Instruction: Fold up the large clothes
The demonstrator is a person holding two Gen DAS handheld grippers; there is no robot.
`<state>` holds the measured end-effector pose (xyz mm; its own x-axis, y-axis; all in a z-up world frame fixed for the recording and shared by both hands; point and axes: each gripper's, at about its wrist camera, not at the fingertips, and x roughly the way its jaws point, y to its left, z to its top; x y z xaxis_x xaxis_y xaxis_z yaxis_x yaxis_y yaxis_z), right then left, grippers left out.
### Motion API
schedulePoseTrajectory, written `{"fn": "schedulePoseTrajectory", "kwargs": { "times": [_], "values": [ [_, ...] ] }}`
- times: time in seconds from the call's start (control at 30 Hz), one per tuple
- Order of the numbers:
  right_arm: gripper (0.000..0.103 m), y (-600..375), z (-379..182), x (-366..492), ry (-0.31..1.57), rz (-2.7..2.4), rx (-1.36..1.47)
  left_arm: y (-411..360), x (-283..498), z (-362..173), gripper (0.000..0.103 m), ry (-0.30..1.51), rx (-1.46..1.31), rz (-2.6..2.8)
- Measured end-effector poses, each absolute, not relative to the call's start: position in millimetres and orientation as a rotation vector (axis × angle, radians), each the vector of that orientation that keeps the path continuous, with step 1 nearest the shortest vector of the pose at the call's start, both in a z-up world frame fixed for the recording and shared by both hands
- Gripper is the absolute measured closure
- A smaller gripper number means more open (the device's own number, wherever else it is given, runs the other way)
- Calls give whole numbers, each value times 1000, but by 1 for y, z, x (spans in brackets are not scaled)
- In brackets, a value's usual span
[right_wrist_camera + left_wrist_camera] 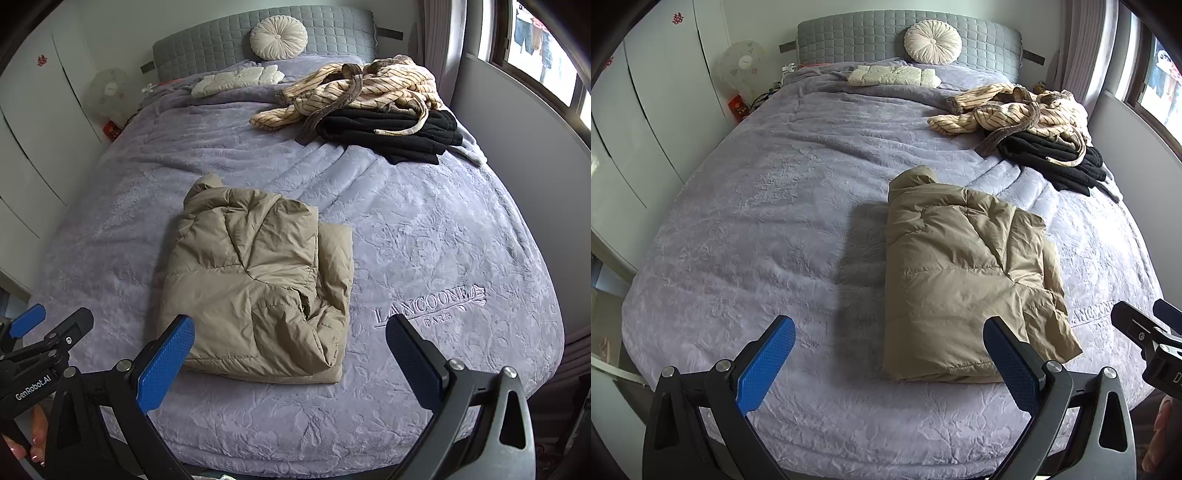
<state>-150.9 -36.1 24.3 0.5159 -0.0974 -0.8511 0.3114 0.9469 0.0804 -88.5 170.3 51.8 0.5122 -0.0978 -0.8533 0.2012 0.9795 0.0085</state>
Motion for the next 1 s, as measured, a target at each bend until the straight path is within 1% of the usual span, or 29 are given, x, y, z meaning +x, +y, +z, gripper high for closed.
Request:
{"fn": "schedulePoseTrajectory", "kwargs": {
  "times": [1.0],
  "values": [
    [0,-37,24,-148,1016,-248,236,170,-87,52,1,1021,110,-179]
  ]
}}
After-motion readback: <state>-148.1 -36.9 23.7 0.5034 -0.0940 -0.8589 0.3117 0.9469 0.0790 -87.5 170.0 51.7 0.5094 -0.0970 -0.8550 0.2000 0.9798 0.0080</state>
